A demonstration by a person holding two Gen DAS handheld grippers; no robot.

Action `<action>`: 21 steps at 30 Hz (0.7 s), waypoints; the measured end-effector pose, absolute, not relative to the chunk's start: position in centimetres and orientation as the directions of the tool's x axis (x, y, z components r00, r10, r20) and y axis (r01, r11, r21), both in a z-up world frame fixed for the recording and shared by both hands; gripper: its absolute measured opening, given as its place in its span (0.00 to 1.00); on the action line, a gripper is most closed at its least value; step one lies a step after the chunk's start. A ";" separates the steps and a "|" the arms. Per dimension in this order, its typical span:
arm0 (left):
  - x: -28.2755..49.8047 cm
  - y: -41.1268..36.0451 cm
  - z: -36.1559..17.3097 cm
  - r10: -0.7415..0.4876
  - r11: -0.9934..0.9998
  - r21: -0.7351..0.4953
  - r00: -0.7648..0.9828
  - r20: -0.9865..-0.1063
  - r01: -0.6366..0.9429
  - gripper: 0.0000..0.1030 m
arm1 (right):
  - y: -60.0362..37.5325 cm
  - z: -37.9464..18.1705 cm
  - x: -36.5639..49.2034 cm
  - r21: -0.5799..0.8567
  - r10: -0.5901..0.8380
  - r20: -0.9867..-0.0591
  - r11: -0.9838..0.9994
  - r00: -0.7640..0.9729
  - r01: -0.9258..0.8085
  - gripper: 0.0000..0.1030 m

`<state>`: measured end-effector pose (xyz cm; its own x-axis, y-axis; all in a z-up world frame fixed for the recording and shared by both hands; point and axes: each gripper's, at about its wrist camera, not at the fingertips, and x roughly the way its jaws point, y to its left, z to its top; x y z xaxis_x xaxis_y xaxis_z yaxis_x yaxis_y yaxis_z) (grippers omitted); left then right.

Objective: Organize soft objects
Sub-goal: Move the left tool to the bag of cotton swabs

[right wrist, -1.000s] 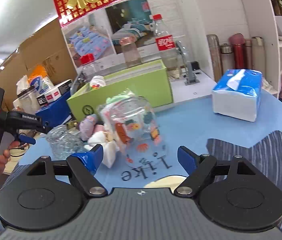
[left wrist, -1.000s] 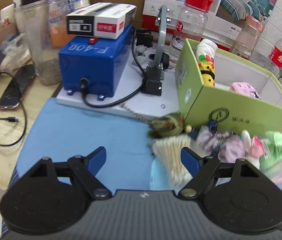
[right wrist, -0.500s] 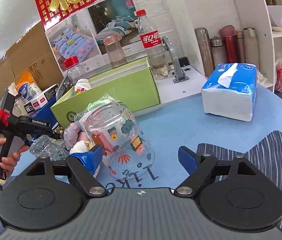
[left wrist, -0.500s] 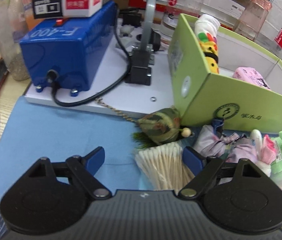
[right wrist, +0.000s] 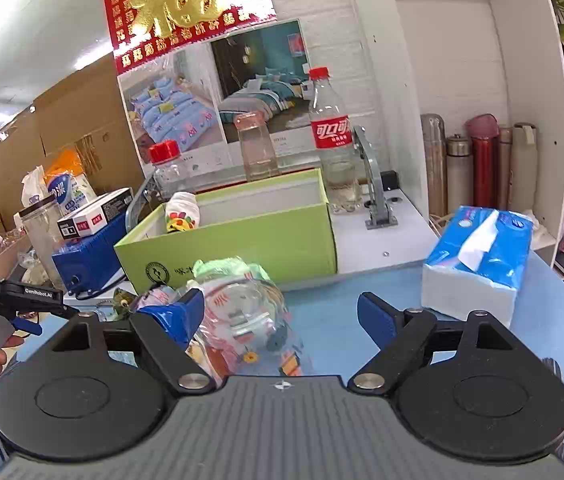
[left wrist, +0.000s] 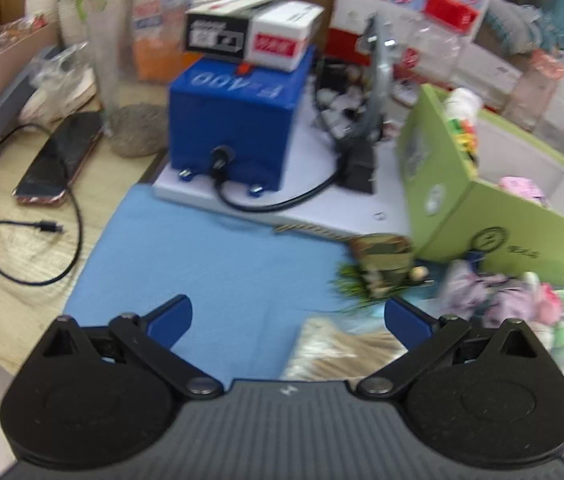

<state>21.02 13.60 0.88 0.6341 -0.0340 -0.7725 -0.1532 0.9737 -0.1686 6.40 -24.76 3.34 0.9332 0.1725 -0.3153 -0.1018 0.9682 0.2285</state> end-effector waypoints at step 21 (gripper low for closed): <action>20.3 15.5 -3.4 0.087 0.975 -0.036 0.528 -0.845 -0.219 0.99 | -21.6 2.8 5.7 0.217 0.294 -0.368 0.950 0.882 -0.226 0.70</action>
<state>20.31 15.52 -3.38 0.5276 0.0873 -0.8450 -0.2189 0.9751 -0.0360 5.67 -21.62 2.79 0.8819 0.2940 -0.3684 -0.2258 0.9496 0.2174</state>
